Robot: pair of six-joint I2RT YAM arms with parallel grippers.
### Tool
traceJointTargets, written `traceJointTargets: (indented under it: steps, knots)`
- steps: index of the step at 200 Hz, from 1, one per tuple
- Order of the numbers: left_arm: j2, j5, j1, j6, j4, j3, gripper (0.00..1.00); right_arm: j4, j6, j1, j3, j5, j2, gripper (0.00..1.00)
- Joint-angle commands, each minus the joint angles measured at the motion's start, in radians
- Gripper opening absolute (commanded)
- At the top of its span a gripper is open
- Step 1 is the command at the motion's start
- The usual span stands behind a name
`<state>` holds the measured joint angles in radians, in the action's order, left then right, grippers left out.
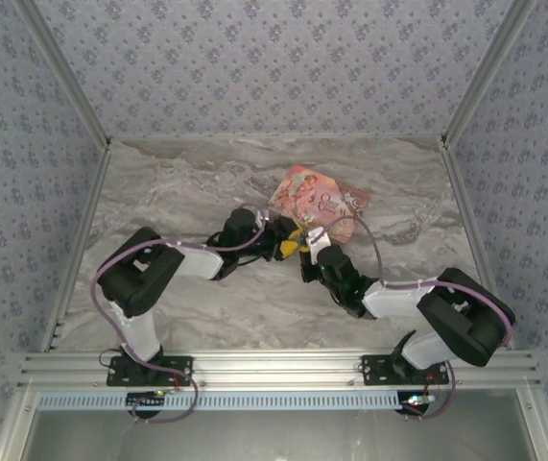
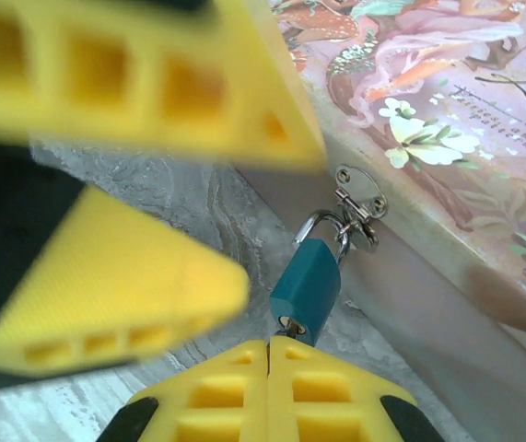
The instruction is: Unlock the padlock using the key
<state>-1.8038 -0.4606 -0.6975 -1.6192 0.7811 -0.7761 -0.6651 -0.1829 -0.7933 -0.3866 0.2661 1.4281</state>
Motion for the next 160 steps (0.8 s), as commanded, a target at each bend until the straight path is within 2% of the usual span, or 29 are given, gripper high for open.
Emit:
traceJointTargets:
  steps: [1, 85, 118, 160]
  knots:
    - [0.075, -0.020, 0.040, 0.069, -0.046, 0.034, 0.59, -0.049, -0.122, 0.011, 0.018, -0.035, 0.008, 0.00]
    - [0.266, 0.032, 0.136, 0.268, -0.341, 0.045, 0.66, -0.086, -0.605, 0.046, 0.093, -0.057, -0.048, 0.00]
    - [0.303, 0.049, 0.151, 0.312, -0.411, 0.029, 0.67, 0.017, -0.787, 0.091, 0.123, -0.068, -0.107, 0.00]
    - [0.315, 0.063, 0.166, 0.367, -0.469, -0.001, 0.68, 0.183, -0.868, 0.155, 0.126, -0.143, -0.183, 0.11]
